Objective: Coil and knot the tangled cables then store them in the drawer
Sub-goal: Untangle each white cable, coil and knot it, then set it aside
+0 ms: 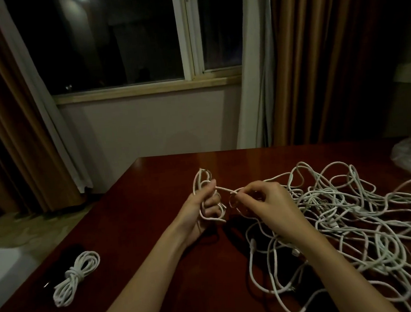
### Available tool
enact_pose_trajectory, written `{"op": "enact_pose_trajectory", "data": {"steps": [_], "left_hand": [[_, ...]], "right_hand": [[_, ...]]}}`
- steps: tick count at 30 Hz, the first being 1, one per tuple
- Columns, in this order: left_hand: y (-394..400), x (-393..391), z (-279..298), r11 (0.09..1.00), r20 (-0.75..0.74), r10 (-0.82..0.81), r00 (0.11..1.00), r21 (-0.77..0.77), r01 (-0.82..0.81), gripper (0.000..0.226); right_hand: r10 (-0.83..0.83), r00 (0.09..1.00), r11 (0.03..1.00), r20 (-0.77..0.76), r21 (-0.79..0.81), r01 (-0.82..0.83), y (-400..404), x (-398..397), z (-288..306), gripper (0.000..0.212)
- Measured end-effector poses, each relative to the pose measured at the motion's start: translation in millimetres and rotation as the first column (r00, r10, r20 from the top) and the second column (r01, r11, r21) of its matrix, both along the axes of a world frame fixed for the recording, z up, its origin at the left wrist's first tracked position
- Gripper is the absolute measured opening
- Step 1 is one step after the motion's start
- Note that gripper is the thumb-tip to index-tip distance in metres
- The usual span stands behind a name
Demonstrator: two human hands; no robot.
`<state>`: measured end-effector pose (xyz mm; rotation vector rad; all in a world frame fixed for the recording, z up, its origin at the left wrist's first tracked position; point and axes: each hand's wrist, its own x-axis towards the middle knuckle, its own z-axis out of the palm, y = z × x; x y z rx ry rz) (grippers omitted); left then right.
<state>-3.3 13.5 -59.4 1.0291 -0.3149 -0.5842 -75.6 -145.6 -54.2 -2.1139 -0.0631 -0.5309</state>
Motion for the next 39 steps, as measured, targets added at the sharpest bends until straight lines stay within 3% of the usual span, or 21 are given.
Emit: {"op": "enact_pose_trajectory", "data": {"steps": [3,8,12,19,23,27,34,39], "left_hand": [[0,0,0,0.995,-0.006,0.098,0.995,-0.012,-0.098,0.021],[-2,-2,4,0.991,-0.041,0.088,0.995,-0.098,-0.092,0.049],[-3,-2,-1,0.999,0.076,0.029,0.997,0.014,-0.030,0.033],[-12,-4,-9,0.979,0.332,-0.001,0.943,0.193,-0.067,0.033],[-16,-10,-9,0.967,0.372,-0.057,0.926,0.251,-0.041,0.030],[-18,-12,-8,0.969,0.335,0.016,0.942,0.227,-0.097,0.010],[-14,-3,-9,0.967,0.215,0.168,0.962,0.151,-0.203,0.013],[-11,0,1,0.966,-0.038,0.257,0.966,-0.028,-0.258,0.012]], "right_hand": [[-0.033,0.999,0.996,-0.003,-0.086,0.032,0,2,-3,0.009],[-0.044,0.999,0.997,-0.001,-0.068,0.044,-2,2,-3,0.011],[-0.095,0.993,0.995,0.070,-0.016,0.097,-3,1,-4,0.015],[-0.054,0.993,0.998,0.102,-0.034,0.058,5,0,-3,0.021],[-0.058,0.993,0.998,0.101,-0.022,0.061,8,1,-4,0.011],[-0.077,0.993,0.997,0.092,-0.004,0.078,10,2,-6,0.017],[-0.009,1.000,0.999,0.022,0.040,0.008,12,2,-7,0.012],[0.014,1.000,1.000,-0.025,-0.007,-0.014,8,4,-9,0.012]]}}
